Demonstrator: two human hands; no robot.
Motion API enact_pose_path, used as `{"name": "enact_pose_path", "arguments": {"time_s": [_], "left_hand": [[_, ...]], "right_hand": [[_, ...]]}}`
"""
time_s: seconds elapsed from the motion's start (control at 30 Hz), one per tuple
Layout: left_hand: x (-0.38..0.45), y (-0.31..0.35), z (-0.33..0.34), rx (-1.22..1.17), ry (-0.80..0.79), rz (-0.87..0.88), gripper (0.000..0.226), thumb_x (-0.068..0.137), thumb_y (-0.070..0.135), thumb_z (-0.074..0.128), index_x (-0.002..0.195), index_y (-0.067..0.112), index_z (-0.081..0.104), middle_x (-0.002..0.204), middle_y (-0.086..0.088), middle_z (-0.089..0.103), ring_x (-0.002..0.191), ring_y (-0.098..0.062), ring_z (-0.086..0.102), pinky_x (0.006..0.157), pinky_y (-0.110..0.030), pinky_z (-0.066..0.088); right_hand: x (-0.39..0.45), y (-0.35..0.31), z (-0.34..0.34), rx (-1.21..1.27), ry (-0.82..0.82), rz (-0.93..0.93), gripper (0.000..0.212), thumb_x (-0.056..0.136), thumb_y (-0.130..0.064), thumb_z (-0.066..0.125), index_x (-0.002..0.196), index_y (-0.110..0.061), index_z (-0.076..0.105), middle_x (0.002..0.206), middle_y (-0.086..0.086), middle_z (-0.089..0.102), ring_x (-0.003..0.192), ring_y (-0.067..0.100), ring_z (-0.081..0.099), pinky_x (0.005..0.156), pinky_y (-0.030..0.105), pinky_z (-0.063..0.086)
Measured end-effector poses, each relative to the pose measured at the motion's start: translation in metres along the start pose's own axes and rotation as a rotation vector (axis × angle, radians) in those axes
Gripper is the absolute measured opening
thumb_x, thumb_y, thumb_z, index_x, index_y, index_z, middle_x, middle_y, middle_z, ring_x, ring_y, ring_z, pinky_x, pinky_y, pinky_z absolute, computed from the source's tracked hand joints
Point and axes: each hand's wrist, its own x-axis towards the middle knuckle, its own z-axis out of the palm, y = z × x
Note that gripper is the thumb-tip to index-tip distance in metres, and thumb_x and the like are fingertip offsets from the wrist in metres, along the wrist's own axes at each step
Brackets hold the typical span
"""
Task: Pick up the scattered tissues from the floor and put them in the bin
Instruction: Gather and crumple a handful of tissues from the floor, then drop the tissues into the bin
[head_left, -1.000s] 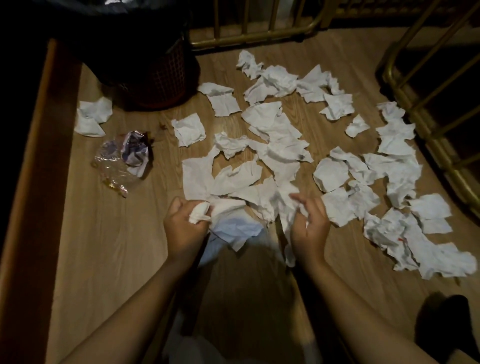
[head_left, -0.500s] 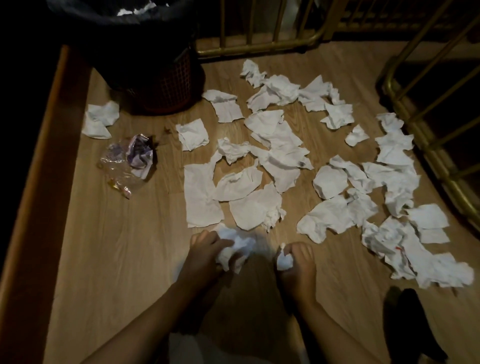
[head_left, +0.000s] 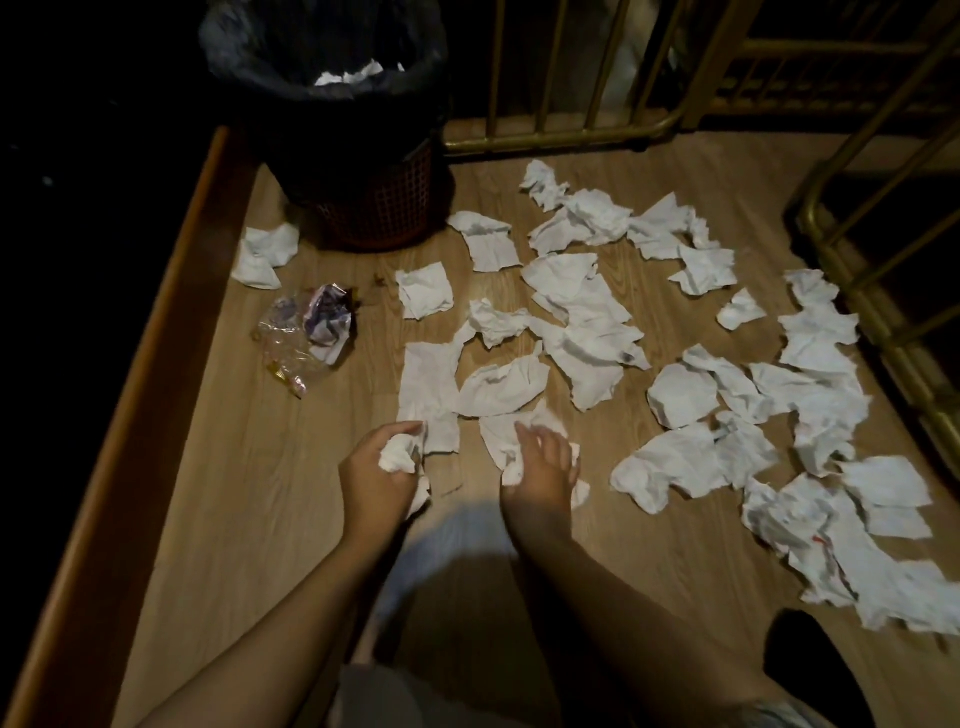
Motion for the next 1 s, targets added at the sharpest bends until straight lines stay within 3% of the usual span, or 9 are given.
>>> {"name": "enact_pose_path", "arguments": {"time_s": [0.1,0.27,0.37,0.5,0.57,0.67,0.8,0.93,1.0], "left_hand": [[0.001,0.013,0.004,-0.052,0.063,-0.088,0.016,0.080,0.013,0.078,0.093,0.022,0.073,0.089,0.010,0.072,0.084,-0.007,0.067,0.067,-0.016,0.051],[0.004,0.035,0.002,0.002,0.120,-0.058,0.027,0.075,0.018,0.083,0.096,0.026,0.068,0.089,0.016,0.067,0.081,0.000,0.063,0.062,-0.011,0.047],[0.023,0.060,-0.003,0.064,0.237,0.050,0.031,0.082,0.010,0.075,0.109,0.022,0.070,0.094,0.016,0.066,0.083,0.008,0.059,0.068,-0.006,0.044],[0.060,0.119,0.001,0.086,0.323,0.178,0.027,0.086,0.006,0.070,0.111,0.015,0.072,0.102,0.010,0.067,0.088,0.008,0.059,0.073,0.000,0.044],[0.079,0.157,0.012,0.068,0.312,0.260,0.024,0.088,0.005,0.067,0.111,0.011,0.072,0.101,0.008,0.068,0.086,0.013,0.058,0.074,0.002,0.043],[0.102,0.217,0.033,0.034,0.302,0.307,0.017,0.090,0.016,0.068,0.106,0.014,0.074,0.101,0.004,0.072,0.090,0.001,0.064,0.080,-0.015,0.052],[0.128,0.283,0.060,-0.030,0.319,0.278,0.014,0.087,0.027,0.072,0.084,0.014,0.074,0.080,0.002,0.073,0.078,-0.010,0.067,0.070,-0.026,0.052],[0.146,0.325,0.078,-0.058,0.373,0.263,0.036,0.085,0.035,0.073,0.073,0.002,0.066,0.070,-0.013,0.068,0.069,-0.025,0.064,0.065,-0.037,0.049],[0.149,0.340,0.083,-0.105,0.392,0.231,0.043,0.084,0.040,0.072,0.075,-0.002,0.064,0.073,-0.019,0.067,0.072,-0.032,0.064,0.067,-0.043,0.051]], "right_hand": [[-0.026,0.011,0.006,0.006,0.165,-0.157,0.047,0.069,-0.016,0.082,0.112,-0.024,0.067,0.107,0.002,0.062,0.103,0.022,0.054,0.091,0.036,0.043],[-0.016,-0.030,-0.007,0.225,0.266,-0.043,0.012,0.085,-0.033,0.068,0.086,-0.021,0.065,0.084,-0.006,0.058,0.080,0.012,0.055,0.076,0.033,0.052],[0.033,-0.080,-0.046,0.570,0.282,0.130,0.016,0.086,-0.029,0.067,0.075,-0.021,0.059,0.085,-0.002,0.059,0.074,0.012,0.053,0.067,0.027,0.045],[0.099,-0.138,-0.116,0.884,0.305,0.105,0.012,0.082,-0.012,0.065,0.077,-0.015,0.054,0.069,-0.008,0.054,0.062,0.004,0.047,0.054,0.019,0.037],[0.128,-0.159,-0.147,0.976,0.288,0.082,0.009,0.083,-0.011,0.065,0.086,-0.014,0.057,0.073,-0.012,0.054,0.067,0.005,0.051,0.057,0.017,0.041],[0.164,-0.182,-0.193,1.072,0.218,0.035,0.008,0.086,-0.021,0.069,0.091,-0.016,0.065,0.085,-0.010,0.061,0.082,0.009,0.059,0.068,0.017,0.045],[0.203,-0.192,-0.254,1.171,0.152,0.088,0.032,0.085,-0.045,0.068,0.078,-0.014,0.067,0.075,-0.002,0.068,0.074,0.013,0.063,0.060,0.022,0.048],[0.219,-0.189,-0.297,1.381,0.055,0.269,0.068,0.080,-0.079,0.042,0.082,-0.015,0.067,0.085,0.004,0.070,0.082,0.023,0.067,0.076,0.037,0.054],[0.226,-0.185,-0.310,1.574,-0.092,0.404,0.070,0.084,-0.078,0.032,0.102,-0.018,0.063,0.103,0.004,0.064,0.100,0.029,0.062,0.082,0.037,0.047]]}}
